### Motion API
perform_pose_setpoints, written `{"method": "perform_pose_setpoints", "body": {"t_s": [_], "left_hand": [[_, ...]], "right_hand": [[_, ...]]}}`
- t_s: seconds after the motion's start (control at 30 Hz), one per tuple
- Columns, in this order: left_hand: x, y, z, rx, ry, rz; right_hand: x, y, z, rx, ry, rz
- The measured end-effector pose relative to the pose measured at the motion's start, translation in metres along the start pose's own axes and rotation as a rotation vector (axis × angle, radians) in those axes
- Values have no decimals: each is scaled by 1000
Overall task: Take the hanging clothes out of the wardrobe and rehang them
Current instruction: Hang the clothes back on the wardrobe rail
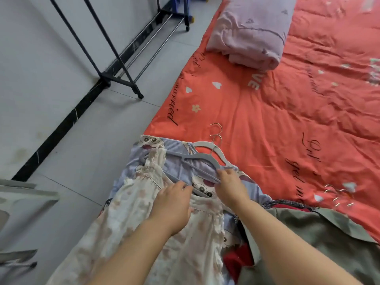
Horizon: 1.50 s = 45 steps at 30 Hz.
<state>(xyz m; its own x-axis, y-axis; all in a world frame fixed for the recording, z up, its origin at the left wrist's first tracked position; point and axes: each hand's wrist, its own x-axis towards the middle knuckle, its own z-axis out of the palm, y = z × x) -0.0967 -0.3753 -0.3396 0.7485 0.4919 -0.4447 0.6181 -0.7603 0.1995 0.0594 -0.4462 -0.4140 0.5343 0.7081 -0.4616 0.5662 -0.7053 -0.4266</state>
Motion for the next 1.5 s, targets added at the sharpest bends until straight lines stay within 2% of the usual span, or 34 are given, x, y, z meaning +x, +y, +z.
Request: {"method": "perform_pose_setpoints", "body": {"t_s": [0.27,0.43,0.5,0.6,0.7,0.77,0.9,1.13,1.3,1.5], "left_hand": [[10,-21,52,-41,-44,-24],[-1,-27,44,-70,61,-8],[-8,-29,32,-91,151,24],[-20,-40,16,-161,395,69],[-42,-49,-19,-166,597,57],[-63,-58,-44,-143,722,18],[-130,-77,-84,-82,858,-67],[-319,-125,-109,-33,1012,-197],[-490,-159,-98,-41,1220,-355],[-715,-186,-53,64,1407,-673]], "right_hand": [[53,14,32,108,192,54],[30,9,26,155,421,-55],[13,-2,19,208,516,-172],[-17,-26,0,181,692,-344],[-52,-57,-26,161,745,-473],[-79,-82,-42,170,753,-549],[-144,-140,-63,173,725,-768],[-279,-255,-64,150,600,-1057],[-396,-346,-28,55,453,-1268],[-562,-453,50,27,349,-1558]]}}
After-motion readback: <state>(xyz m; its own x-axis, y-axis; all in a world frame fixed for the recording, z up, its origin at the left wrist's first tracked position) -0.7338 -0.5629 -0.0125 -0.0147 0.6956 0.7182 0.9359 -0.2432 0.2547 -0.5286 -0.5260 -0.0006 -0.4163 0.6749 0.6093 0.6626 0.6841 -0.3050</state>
